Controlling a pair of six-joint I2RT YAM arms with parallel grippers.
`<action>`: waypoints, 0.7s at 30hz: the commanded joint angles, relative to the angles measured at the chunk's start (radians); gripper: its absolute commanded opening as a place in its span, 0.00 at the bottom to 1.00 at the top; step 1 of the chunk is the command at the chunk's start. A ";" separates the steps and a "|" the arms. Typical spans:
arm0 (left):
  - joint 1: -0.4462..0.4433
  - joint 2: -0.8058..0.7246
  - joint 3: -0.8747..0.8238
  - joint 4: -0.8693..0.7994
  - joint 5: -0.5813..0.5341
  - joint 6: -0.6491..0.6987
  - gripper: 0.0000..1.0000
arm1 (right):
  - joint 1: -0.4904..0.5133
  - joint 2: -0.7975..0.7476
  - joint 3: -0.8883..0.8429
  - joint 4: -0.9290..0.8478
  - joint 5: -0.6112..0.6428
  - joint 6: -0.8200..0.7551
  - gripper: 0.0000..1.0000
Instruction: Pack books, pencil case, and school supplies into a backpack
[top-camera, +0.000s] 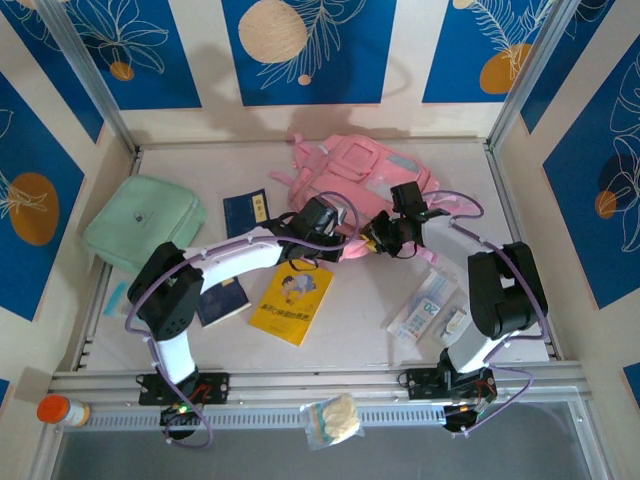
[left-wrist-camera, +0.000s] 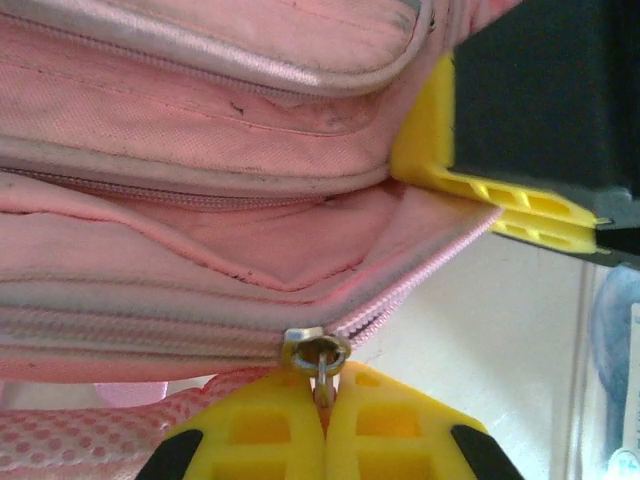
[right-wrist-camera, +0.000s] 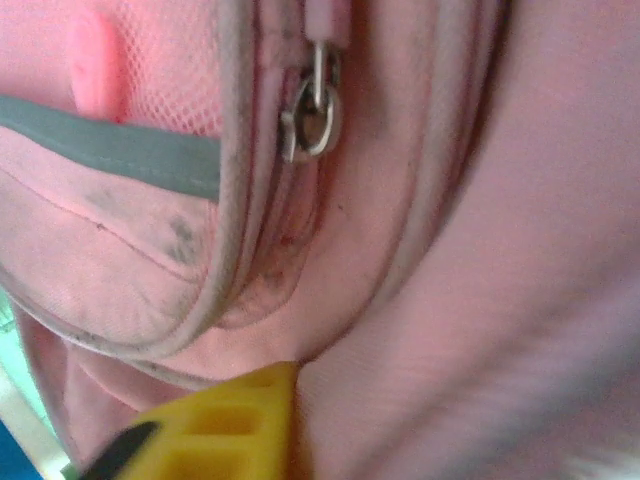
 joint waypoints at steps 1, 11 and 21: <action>-0.008 -0.091 -0.001 -0.038 -0.049 0.046 0.00 | -0.023 -0.009 0.052 -0.073 0.053 -0.180 0.04; 0.074 -0.192 -0.126 -0.139 -0.136 0.090 0.00 | -0.231 -0.029 0.152 -0.235 0.022 -0.458 0.00; 0.056 -0.116 -0.075 -0.028 0.022 0.041 0.00 | -0.242 -0.024 0.198 -0.243 -0.111 -0.406 0.57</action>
